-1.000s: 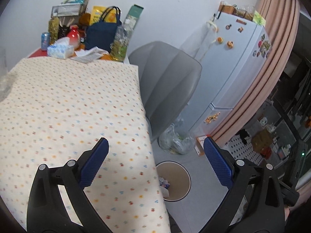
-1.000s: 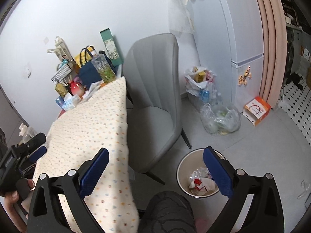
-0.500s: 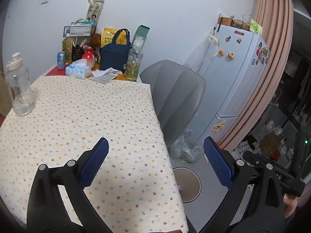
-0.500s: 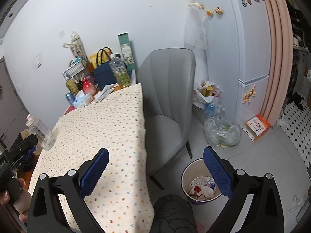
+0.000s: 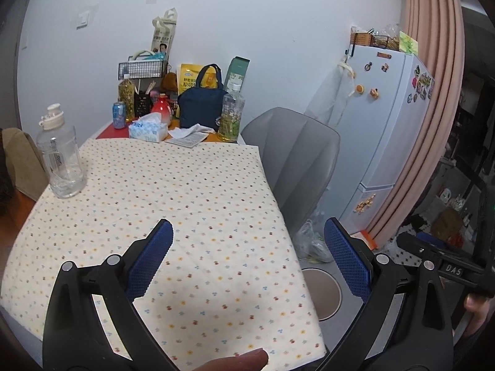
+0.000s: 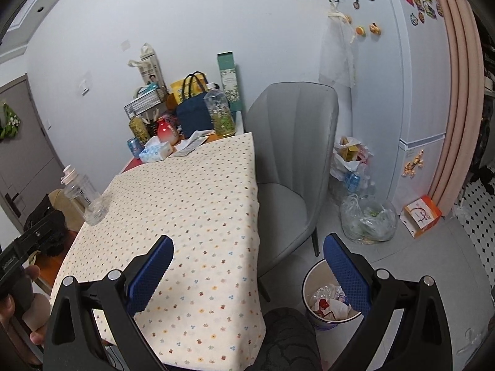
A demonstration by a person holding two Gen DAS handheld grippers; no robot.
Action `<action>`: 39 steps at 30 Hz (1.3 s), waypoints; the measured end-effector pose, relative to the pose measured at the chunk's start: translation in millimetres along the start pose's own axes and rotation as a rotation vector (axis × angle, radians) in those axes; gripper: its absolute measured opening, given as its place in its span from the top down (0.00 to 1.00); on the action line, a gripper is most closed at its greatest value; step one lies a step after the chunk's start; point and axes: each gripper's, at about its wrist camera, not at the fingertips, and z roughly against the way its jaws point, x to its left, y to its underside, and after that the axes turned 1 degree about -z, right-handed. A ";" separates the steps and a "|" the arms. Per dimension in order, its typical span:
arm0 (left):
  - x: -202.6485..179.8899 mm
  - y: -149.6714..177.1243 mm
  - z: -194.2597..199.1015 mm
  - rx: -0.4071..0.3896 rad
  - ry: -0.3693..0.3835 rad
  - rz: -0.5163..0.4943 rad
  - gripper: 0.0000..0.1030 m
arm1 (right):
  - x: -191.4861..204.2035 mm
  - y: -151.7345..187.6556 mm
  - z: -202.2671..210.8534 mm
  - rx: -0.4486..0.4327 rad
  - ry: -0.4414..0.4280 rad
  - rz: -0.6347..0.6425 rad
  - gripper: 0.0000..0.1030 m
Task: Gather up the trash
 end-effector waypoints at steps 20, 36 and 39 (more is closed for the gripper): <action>13.4 13.2 28.5 -0.032 -0.037 -0.008 0.06 | 22.7 10.8 16.7 -0.026 -0.046 0.065 0.08; 16.6 16.3 30.7 -0.033 -0.040 -0.006 0.06 | 29.5 13.6 19.7 -0.026 -0.046 0.086 0.08; 16.8 16.6 30.2 -0.030 -0.040 -0.004 0.06 | 29.3 13.9 19.5 -0.026 -0.048 0.086 0.08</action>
